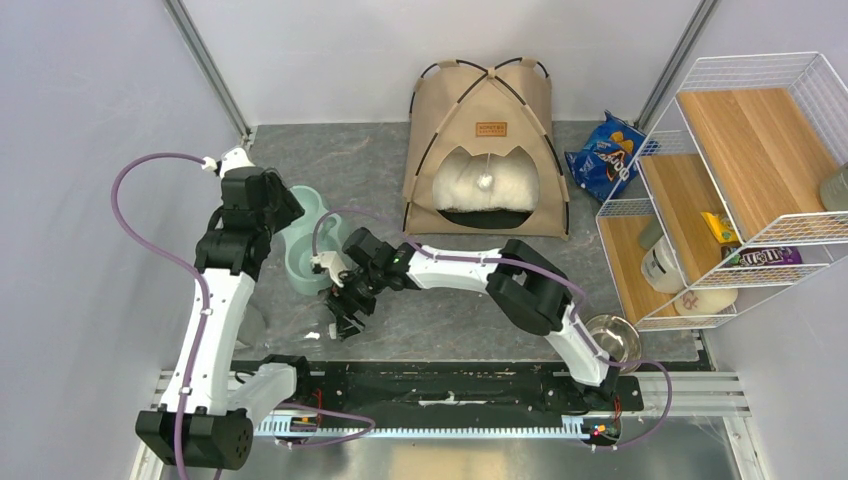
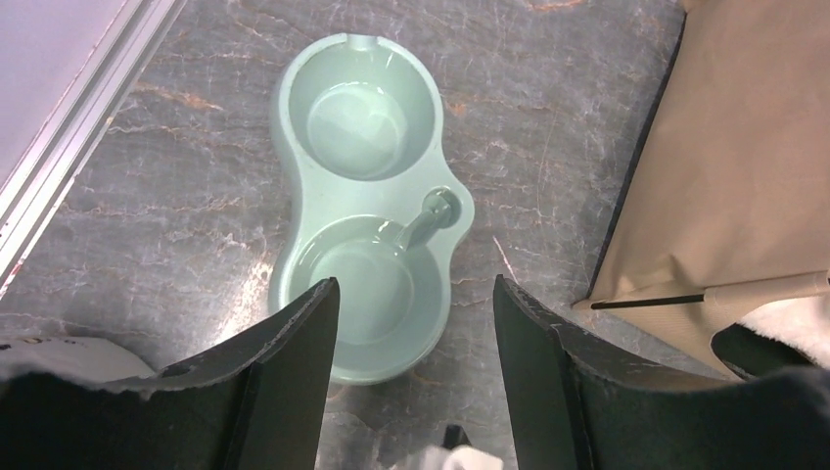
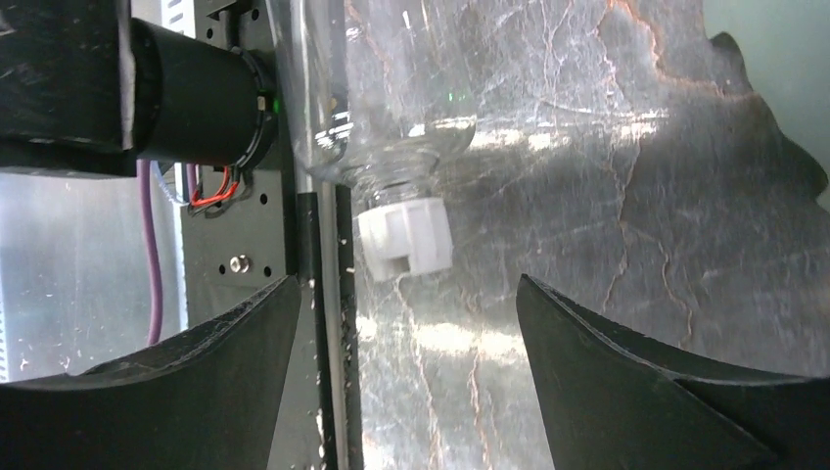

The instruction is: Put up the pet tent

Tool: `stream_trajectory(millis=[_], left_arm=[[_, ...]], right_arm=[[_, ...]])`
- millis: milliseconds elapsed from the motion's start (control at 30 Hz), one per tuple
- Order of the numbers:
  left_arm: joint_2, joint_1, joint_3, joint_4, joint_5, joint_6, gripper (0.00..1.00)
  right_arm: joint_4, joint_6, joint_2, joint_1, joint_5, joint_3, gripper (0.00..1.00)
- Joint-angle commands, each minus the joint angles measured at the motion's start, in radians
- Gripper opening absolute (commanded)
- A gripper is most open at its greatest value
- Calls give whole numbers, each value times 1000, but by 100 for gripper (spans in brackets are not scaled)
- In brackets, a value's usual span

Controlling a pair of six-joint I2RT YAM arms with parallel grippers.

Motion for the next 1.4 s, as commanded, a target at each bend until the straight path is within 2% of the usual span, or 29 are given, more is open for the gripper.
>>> stream_trajectory(millis=[0,267,433,667,800,1133,1367], left_arm=[[-33,0,22,-60,-22,-24,66],[-56,0,29,-63,-47,-4,66],[-61,0,27,-64,-59,14,66],[-58,-1,28,-65,-63,24,66],[-58,0,29,-64,-65,29,66],[-49,0,42,-53,-40,27,67],[-36,0,62,-29,32,15,67]], right_arm=[[23,-30,54,7,-27,90,87],[-21,-37,125,20,-25,157,79],[-69,-38,162,25,-26,215,68],[-62,-38,164,35,-29,213,63],[-37,-73,145,40,-15,194,49],[-7,-127,35,41,60,85,0],[-4,-183,-169,37,168,-97,0]])
